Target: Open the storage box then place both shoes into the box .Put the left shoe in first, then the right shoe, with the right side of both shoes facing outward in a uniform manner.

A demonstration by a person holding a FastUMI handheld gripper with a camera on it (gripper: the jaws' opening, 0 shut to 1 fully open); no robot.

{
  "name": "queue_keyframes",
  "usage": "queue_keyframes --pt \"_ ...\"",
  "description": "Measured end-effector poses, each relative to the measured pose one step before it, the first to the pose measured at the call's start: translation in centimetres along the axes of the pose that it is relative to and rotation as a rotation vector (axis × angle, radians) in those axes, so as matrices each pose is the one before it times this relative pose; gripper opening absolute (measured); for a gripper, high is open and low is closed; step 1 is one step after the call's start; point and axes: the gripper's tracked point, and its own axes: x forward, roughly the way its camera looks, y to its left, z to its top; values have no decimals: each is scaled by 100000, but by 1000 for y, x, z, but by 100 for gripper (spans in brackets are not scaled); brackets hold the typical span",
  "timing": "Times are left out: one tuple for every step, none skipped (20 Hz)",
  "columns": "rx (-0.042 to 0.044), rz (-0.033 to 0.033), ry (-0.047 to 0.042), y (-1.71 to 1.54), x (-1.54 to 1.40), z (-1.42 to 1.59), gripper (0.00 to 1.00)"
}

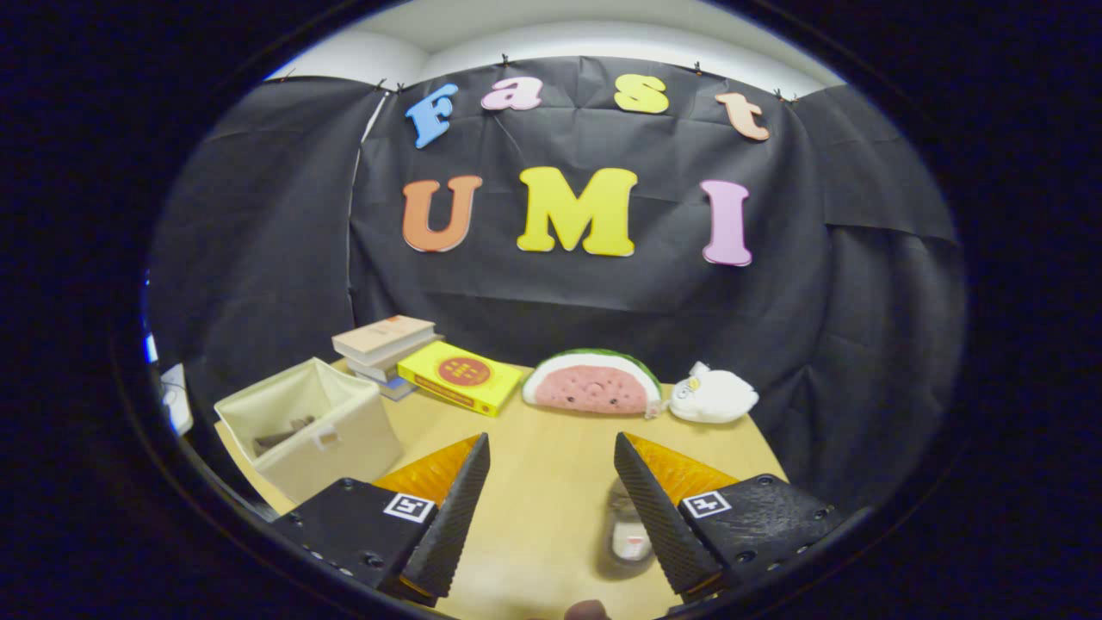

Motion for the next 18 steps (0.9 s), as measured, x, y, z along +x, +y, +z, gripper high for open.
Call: queue_keyframes --pt "595 -481 2992 -1586 0 -1182 89" --pt "404 -2636 3033 -1357 199 -832 90" --pt "1717 -2948 2616 -2074 637 -740 92" --pt "2599 -1938 1613 -1490 603 -659 95" --pt "2826 -1579 3166 -911 599 -983 95" --pt "3001 -1001 3960 -918 792 -1296 94" --pt "2897 -1099 4294 -774 905 -1306 94" --pt "3093 29 4892 -543 946 -1350 95" --pt "2953 -74 3783 -597 843 -1002 95" --pt "2098 108 4319 -515 905 -1035 95" --pt "1701 113 2952 -1146 907 -774 95" --pt "1183 350 2004 -182 926 -388 96" --pt "932 333 2966 42 665 -641 96" --pt "-152 549 2340 186 774 -568 96" --pt "-42 -157 1262 81 706 -200 96" --pt "784 683 644 186 557 -120 96" --pt "1331 1423 581 499 474 -43 96" --pt "1077 1075 198 214 440 -65 96"
